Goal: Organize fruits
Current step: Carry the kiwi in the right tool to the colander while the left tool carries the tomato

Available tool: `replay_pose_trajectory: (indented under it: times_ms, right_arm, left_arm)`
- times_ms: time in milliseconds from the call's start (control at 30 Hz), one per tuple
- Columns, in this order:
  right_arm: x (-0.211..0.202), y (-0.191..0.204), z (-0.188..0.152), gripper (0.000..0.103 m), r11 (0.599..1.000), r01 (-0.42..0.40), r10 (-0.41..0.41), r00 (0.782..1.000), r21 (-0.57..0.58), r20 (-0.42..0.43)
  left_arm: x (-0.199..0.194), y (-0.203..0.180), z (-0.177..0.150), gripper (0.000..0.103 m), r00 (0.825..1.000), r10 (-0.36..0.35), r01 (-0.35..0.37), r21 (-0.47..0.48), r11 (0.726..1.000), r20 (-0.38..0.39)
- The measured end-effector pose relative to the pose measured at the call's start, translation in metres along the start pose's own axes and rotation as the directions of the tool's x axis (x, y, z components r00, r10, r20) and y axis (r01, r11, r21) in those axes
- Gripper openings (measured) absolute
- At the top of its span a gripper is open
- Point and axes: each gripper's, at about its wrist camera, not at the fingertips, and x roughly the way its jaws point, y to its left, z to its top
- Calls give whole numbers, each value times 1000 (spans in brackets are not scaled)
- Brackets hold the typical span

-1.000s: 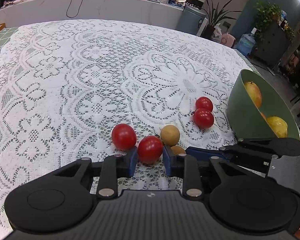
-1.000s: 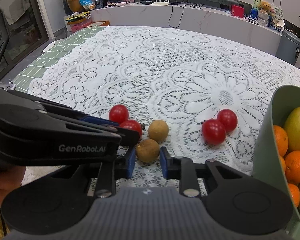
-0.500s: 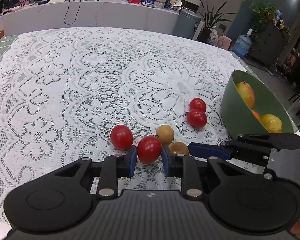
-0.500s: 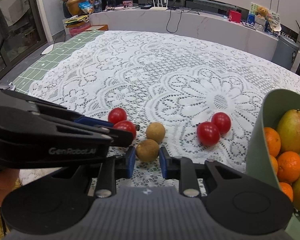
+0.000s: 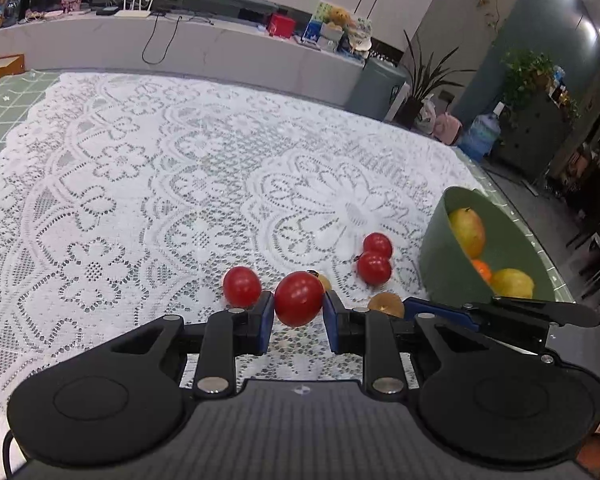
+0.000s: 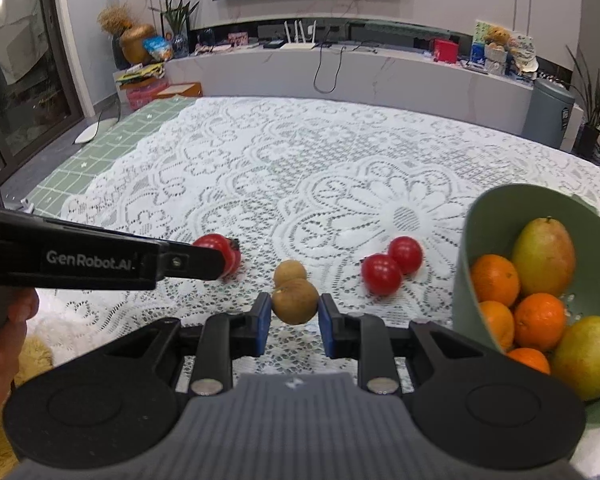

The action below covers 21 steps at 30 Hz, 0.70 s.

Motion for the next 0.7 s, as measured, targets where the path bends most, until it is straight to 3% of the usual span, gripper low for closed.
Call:
replay_pose_trajectory:
  times_ms: [300,700]
  right_arm:
    - [-36,-16,-1,22,998,58,-61,995,39,79]
    - [-89,-57,1,22,977,163,-183,971,136,152]
  left_arm:
    - [-17,-25,1,29,999,-32,32,4,999,41]
    - [-27,-84,7,29,995,-85,78,104,991,60]
